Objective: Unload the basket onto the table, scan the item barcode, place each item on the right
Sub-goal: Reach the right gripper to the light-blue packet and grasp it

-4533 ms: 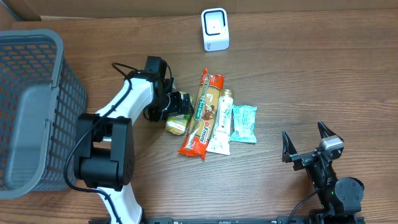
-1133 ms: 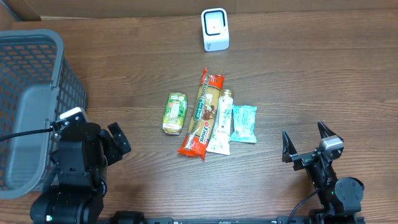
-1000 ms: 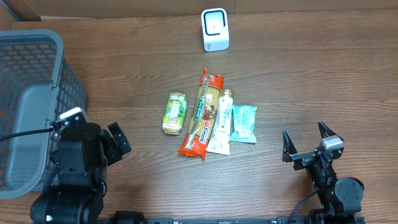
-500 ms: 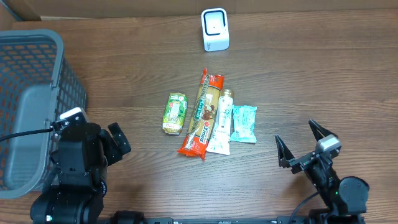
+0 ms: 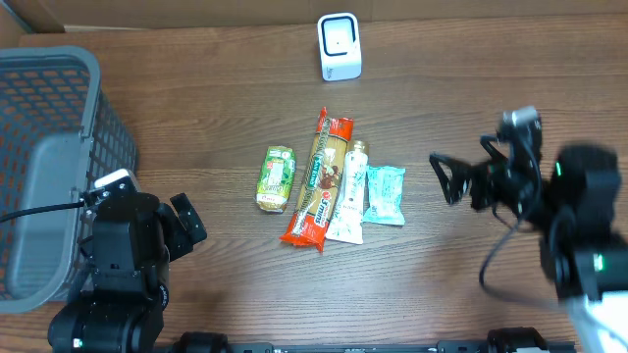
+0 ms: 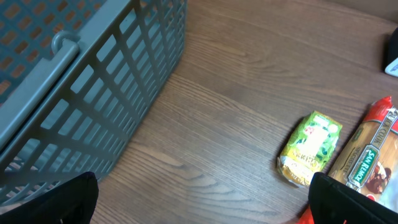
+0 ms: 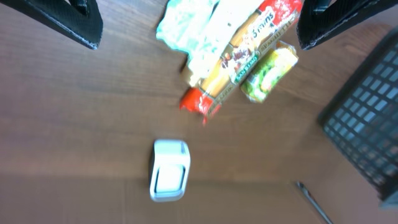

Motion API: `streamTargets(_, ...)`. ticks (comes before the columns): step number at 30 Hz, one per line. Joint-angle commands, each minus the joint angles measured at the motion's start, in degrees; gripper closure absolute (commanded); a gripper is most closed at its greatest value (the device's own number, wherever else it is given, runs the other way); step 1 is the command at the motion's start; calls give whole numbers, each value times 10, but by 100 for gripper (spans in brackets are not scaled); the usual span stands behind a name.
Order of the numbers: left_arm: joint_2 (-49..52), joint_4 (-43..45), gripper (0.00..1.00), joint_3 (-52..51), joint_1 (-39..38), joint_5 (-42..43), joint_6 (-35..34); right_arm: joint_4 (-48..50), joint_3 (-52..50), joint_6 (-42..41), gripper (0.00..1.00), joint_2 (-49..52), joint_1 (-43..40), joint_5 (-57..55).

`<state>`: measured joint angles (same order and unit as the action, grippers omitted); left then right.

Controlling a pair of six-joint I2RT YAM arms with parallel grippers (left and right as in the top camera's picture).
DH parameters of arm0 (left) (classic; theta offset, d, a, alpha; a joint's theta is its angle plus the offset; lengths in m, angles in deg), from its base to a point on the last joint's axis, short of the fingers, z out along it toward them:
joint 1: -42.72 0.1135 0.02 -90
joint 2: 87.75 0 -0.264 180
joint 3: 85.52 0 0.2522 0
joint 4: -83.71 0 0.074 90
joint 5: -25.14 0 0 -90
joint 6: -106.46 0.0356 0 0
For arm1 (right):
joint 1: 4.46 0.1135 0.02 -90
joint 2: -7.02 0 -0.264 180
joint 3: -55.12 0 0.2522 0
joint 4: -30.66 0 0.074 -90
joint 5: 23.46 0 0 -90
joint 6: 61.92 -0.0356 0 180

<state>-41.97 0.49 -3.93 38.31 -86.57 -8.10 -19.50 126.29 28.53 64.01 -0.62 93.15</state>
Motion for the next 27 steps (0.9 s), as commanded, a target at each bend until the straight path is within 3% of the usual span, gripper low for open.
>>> streamTargets(1,0,0,1,-1,2,-7,-12,-11,50,0,0,87,3,5)
streamTargets(13,0,0,0,-1,2,-7,-12,3,51,-6,0,347,7,69)
streamTargets(20,0,0,0,-1,2,-7,-12,28,51,0,1,434,24,95)
streamTargets(22,0,0,1,-1,2,-7,-12,40,51,3,7,454,32,95)
streamTargets(24,0,0,0,-1,2,-7,-12,56,51,5,22,469,40,95)
streamTargets(27,0,0,0,-1,2,-7,-12,66,53,5,26,473,42,80)
